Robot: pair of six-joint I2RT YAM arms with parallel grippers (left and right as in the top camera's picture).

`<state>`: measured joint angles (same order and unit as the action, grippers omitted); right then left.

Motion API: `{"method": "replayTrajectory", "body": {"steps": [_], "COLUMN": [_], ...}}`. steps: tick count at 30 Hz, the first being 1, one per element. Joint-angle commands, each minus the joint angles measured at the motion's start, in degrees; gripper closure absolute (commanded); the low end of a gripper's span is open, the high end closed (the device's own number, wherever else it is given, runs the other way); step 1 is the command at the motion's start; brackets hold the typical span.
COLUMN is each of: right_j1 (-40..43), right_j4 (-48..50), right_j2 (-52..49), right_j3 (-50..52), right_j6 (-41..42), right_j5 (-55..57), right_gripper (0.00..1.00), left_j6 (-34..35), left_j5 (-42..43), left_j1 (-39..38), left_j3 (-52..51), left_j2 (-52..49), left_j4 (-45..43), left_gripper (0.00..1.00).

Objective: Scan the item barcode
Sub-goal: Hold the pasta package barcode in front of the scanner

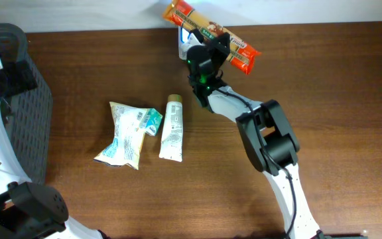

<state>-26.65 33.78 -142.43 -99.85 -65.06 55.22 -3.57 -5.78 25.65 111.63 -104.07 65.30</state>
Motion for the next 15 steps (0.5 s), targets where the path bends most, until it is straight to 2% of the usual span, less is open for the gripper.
{"method": "replayTrajectory", "body": {"steps": [1, 4, 15], "right_j1": [1.1, 1.6, 3.8], "right_j4": [6.7, 12.5, 12.7], "right_j2": [-0.2, -1.7, -2.4], "right_j3": [-2.1, -2.1, -2.1], "right_j6": [-3.5, -3.5, -3.5], "right_j5": [-1.0, -3.8, -7.3], "right_gripper": [0.96, 0.96, 0.96], "left_j6": [0.3, 0.3, 0.3], "left_j5": [0.4, 0.4, 0.4], "left_j1": [0.4, 0.4, 0.4], "left_j3": [-0.2, -0.2, -0.2], "left_j2": [-0.2, -0.2, -0.2], "left_j4": [-0.1, -0.1, -0.1], "left_gripper": [0.01, 0.01, 0.01]}}
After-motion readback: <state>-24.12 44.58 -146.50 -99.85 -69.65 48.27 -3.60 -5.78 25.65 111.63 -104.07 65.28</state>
